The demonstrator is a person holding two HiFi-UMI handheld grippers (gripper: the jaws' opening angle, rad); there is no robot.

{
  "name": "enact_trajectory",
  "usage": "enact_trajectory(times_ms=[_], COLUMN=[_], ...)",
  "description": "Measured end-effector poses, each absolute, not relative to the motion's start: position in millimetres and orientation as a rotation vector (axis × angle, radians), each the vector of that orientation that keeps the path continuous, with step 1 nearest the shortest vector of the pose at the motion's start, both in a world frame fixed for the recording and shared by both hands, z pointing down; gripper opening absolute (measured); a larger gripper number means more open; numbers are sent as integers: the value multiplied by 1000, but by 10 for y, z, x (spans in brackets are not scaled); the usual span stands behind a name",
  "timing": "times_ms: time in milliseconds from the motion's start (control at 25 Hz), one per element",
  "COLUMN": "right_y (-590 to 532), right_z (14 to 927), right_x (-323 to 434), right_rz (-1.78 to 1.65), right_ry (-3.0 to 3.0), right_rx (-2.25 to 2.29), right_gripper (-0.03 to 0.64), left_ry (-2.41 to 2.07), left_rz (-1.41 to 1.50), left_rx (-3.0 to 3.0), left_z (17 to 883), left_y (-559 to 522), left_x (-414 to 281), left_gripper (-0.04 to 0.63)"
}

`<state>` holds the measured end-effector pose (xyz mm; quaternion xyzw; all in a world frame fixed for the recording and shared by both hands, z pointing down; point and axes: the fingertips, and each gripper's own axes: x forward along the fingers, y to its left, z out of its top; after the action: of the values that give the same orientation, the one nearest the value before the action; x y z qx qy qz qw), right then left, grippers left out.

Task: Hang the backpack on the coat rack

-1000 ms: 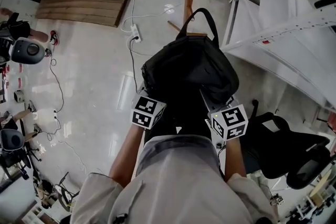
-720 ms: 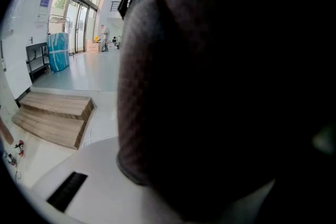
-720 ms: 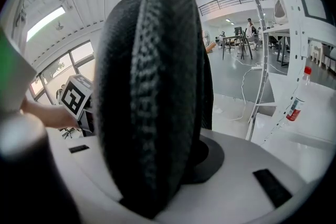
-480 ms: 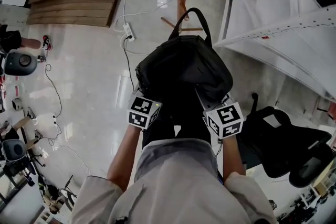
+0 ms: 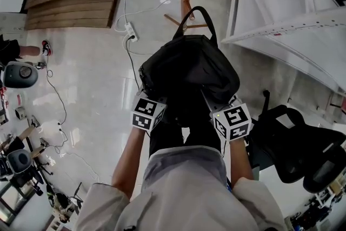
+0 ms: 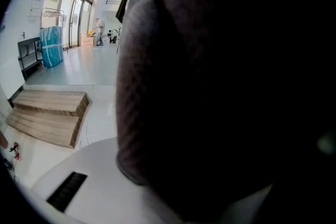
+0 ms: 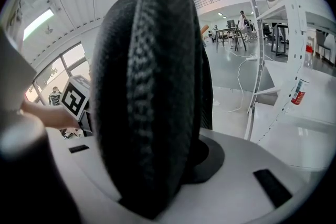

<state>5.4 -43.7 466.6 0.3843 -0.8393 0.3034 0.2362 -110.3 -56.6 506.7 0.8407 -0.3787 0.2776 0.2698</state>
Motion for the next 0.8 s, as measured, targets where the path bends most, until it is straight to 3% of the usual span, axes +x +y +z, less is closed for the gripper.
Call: enact_trajectory(times_ms=[800], right_y=[-587], right_z=[5147], right_x=[8], right_rz=[911], right_ry=[-2270], right_rx=[1037], right_gripper=[130], left_ry=[-953], left_rz=[787], left_rx=[2226], left_z=[5541], left_y=[-716], left_x=[-1164], left_gripper=[106])
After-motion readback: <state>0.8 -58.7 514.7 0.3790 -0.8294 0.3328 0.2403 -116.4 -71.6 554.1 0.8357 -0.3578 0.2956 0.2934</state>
